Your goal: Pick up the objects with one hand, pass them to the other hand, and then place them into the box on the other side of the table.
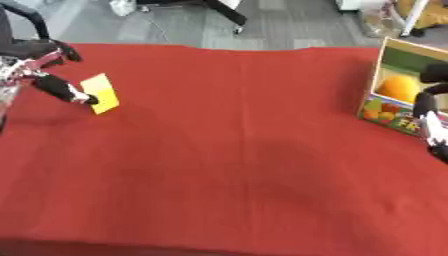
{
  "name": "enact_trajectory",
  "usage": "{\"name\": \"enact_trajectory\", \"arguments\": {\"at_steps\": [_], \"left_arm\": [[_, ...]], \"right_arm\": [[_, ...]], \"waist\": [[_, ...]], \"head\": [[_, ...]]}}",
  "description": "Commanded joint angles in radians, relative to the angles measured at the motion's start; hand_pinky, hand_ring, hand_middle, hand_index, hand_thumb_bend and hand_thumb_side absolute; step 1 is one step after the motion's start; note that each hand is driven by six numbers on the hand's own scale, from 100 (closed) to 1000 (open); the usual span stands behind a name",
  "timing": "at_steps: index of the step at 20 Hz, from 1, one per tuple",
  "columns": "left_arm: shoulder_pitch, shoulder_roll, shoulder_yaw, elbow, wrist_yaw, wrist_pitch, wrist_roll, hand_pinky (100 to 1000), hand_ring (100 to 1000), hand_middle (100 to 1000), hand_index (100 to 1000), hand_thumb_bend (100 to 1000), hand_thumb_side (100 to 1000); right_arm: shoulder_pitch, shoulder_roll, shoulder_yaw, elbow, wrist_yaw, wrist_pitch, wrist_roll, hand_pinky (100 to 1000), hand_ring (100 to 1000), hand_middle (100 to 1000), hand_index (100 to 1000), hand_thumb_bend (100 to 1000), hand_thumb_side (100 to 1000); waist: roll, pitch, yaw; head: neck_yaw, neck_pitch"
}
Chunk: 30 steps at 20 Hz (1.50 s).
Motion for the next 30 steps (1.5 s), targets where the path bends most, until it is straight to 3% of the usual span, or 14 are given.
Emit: {"name": "enact_trajectory", "arguments": {"at_steps": [1,11,26,30], "left_arm": [[-0.034,-0.002,0.034,0.057,-0.052,0.004,0.031,803,764,768,843,719,499],[-0.039,-0.039,0.066,0.148,-0.075,0.072,0.209,770,730,732,817,663,476],[-0.032,-0.065,0.083,0.211,-0.042,0.145,0.312,728,669,671,782,516,442],[-0.028,-0.068,0.082,0.217,-0.018,0.143,0.320,733,675,679,792,561,469]], "right_arm": [[-0.005,-0.006,0.000,-0.026,-0.011,-0.001,0.011,636,715,659,769,165,483],[-0.001,0.006,0.005,-0.026,-0.013,0.001,0.023,636,716,660,768,154,487],[0.001,0.016,0.007,-0.026,-0.008,0.004,0.026,635,718,660,764,136,489],[0.001,0.017,0.008,-0.026,-0.008,0.005,0.028,635,718,660,764,135,489]], "waist": [[-0.005,-0.007,-0.003],[-0.010,0.003,-0.017],[-0.016,0.019,-0.032],[-0.017,0.020,-0.030]], "head": [[0.004,-0.004],[0.006,-0.004],[0.012,-0.013],[0.011,-0.012]]}}
